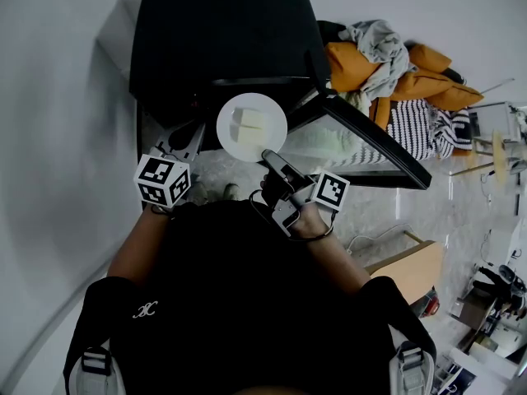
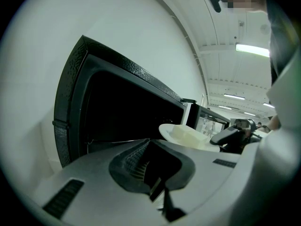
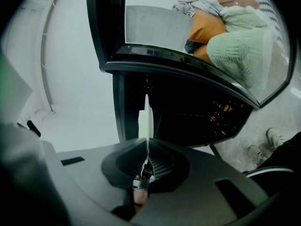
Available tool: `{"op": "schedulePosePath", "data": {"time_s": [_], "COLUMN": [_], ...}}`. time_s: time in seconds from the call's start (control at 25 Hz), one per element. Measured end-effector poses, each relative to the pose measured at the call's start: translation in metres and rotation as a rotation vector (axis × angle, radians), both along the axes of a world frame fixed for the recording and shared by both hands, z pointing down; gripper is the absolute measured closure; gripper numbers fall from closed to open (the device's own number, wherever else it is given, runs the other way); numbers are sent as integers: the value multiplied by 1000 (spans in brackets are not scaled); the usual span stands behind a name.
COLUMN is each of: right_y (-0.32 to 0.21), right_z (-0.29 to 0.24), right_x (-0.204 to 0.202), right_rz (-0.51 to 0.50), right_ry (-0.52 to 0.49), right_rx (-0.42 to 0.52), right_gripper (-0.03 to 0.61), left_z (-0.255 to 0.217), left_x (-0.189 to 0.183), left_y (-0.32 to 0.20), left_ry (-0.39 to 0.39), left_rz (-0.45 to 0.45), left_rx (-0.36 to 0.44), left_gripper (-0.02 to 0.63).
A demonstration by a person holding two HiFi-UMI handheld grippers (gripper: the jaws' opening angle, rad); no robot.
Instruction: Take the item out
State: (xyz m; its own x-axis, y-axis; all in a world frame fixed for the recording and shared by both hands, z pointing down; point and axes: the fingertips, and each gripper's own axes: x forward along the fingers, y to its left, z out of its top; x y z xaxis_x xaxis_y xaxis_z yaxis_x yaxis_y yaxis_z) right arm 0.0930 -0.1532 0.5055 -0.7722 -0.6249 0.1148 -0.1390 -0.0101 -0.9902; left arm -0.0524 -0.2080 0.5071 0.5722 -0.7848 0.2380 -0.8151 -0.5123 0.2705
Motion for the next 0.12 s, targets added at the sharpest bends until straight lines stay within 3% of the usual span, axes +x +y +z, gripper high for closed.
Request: {"op": "schedulePosePath", "data": {"time_s": [0.12], "right_y": [2], "right_z": [-4], "right_x": [-1], "right_rz": [0], "right_ry": [0], "right_rx": [-5], "right_gripper": [557], "left_z": [-2], "left_x": [0], "left_y": [1], "left_ry": [0], "left_rz": [-5], "left_rx": [-12], "left_gripper": [606]}}
